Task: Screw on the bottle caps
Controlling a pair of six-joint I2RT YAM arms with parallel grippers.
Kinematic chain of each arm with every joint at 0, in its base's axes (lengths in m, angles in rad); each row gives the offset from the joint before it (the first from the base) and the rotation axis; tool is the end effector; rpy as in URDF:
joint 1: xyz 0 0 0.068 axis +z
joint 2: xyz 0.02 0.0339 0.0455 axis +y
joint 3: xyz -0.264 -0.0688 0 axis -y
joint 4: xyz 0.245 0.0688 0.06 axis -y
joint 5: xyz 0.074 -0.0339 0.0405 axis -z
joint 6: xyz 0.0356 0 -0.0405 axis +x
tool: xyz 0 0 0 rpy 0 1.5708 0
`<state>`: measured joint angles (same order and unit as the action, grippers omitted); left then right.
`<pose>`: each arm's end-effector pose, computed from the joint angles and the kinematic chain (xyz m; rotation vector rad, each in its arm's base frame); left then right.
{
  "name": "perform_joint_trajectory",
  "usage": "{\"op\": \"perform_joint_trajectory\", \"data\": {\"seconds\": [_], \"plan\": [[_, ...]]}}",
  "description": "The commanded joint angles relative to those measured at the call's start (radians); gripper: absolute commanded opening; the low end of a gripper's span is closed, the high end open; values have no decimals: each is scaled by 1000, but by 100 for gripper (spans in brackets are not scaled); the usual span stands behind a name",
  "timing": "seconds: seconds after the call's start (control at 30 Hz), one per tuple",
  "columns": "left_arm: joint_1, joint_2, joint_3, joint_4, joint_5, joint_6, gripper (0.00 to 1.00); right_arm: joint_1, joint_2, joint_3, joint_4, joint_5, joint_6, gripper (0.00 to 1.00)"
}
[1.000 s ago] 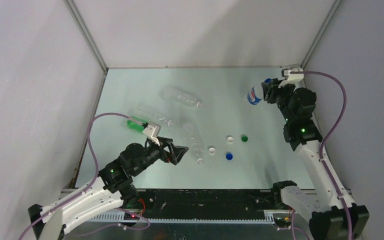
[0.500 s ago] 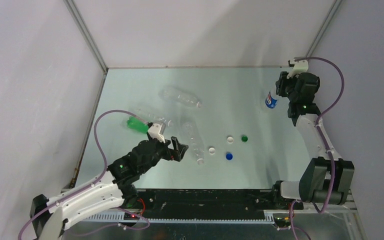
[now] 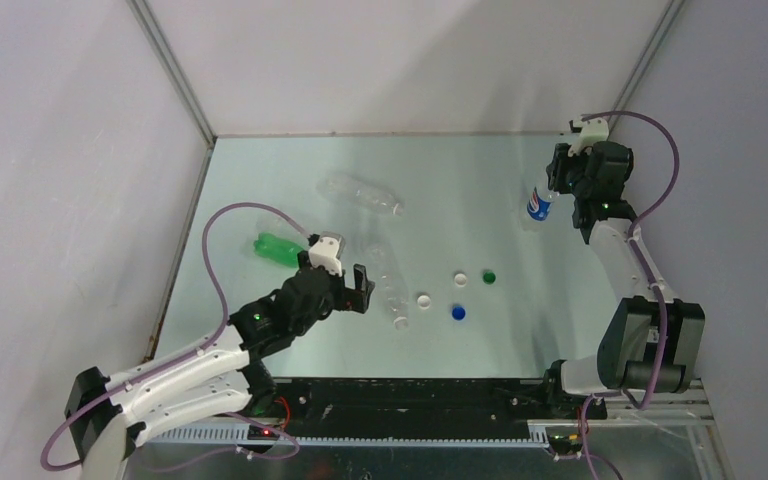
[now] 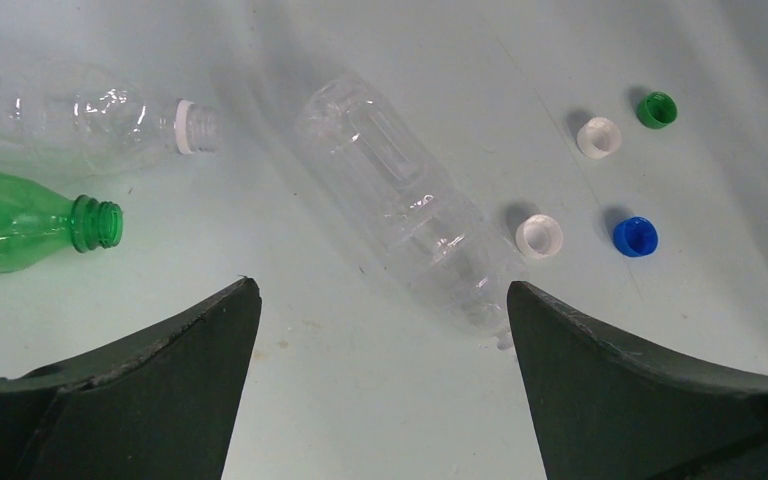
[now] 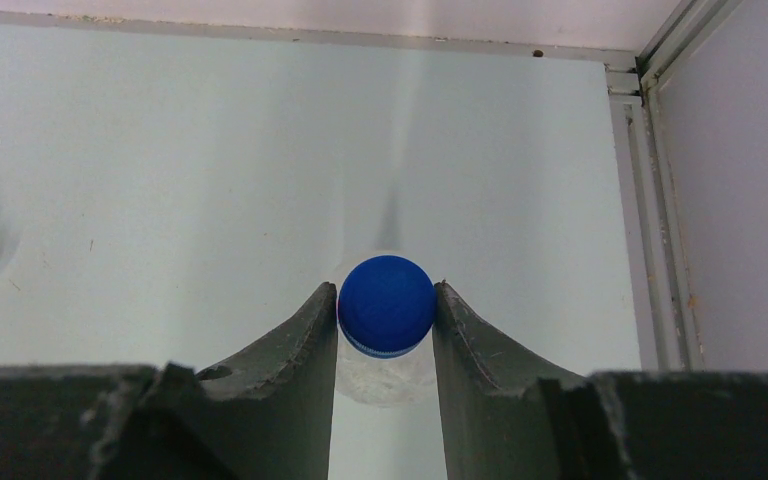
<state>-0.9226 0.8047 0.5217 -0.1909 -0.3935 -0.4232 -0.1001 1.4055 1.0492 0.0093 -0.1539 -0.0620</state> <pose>0.1220 -0.1385 0.2442 0.2609 2.0187 -0.4544 0.3287 -0.0275 0.3075 -0.0670 1.9125 0.0383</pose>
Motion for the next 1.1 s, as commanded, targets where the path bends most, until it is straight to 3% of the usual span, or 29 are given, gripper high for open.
{"op": "perform_joint_trajectory", "data": {"seconds": [0.0, 0.37, 0.83, 1.07], "plan": [[-4, 1, 30, 9, -51, 43, 100, -3, 2, 38, -5, -11, -17, 26], [-4, 5, 31, 16, -63, 60, 100, -3, -14, 38, -36, -11, -20, 49], [-4, -7, 27, 7, -84, 48, 100, -3, -46, 38, -59, 18, -3, 59], [-4, -12, 10, 16, -128, 37, 100, -3, -144, 35, -132, 46, 3, 63]]}}
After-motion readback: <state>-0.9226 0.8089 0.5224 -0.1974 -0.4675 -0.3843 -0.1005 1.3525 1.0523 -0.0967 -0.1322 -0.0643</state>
